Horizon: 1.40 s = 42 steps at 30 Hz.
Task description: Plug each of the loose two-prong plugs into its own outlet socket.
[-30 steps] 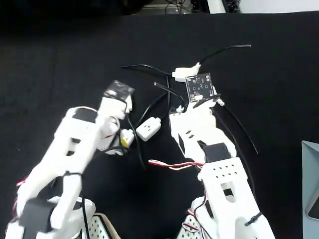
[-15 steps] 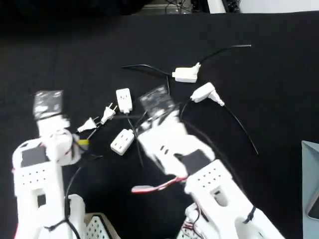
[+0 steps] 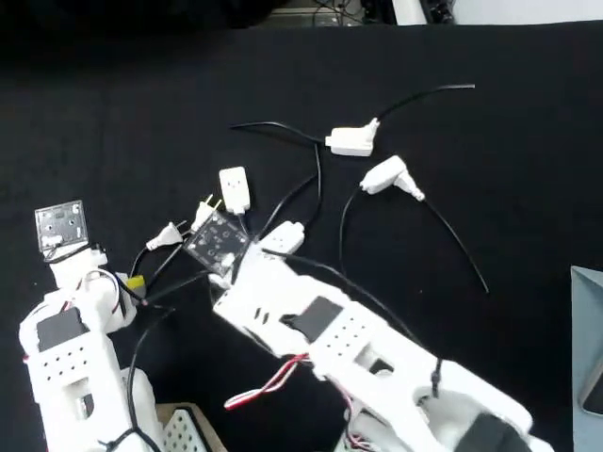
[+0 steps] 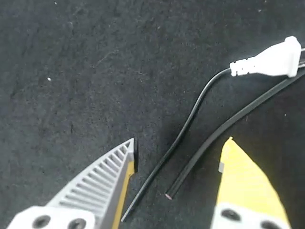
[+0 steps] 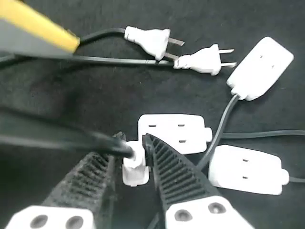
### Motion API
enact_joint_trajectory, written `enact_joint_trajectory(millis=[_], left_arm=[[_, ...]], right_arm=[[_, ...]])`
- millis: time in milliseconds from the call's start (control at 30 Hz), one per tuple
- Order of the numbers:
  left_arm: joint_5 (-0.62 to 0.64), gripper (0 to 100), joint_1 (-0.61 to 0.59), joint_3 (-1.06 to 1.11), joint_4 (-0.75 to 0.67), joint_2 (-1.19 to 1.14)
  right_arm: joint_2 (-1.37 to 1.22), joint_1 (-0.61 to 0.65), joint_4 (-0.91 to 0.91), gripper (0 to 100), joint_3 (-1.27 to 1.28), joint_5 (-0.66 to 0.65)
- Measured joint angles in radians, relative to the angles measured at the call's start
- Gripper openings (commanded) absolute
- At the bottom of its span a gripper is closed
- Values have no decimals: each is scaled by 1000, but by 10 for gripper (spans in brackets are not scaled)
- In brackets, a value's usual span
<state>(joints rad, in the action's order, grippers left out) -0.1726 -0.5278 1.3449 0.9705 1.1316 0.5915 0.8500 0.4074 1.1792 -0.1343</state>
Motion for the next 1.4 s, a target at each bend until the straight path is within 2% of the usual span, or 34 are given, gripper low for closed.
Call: enact_joint_trajectory(millis=[200,433,767,1400], left_arm=[[0,285,0,0,0,0],[0,285,0,18,-6,8],[0,285,0,18,-6,8],[0,285,0,18,-6,8]], right_arm=[[-115,0,-26,11,-54,0],[-199,-31,-153,11,-60,0],[-212,-77,-219,11,-61,0],[-338,-77,-370,11,-69,2]])
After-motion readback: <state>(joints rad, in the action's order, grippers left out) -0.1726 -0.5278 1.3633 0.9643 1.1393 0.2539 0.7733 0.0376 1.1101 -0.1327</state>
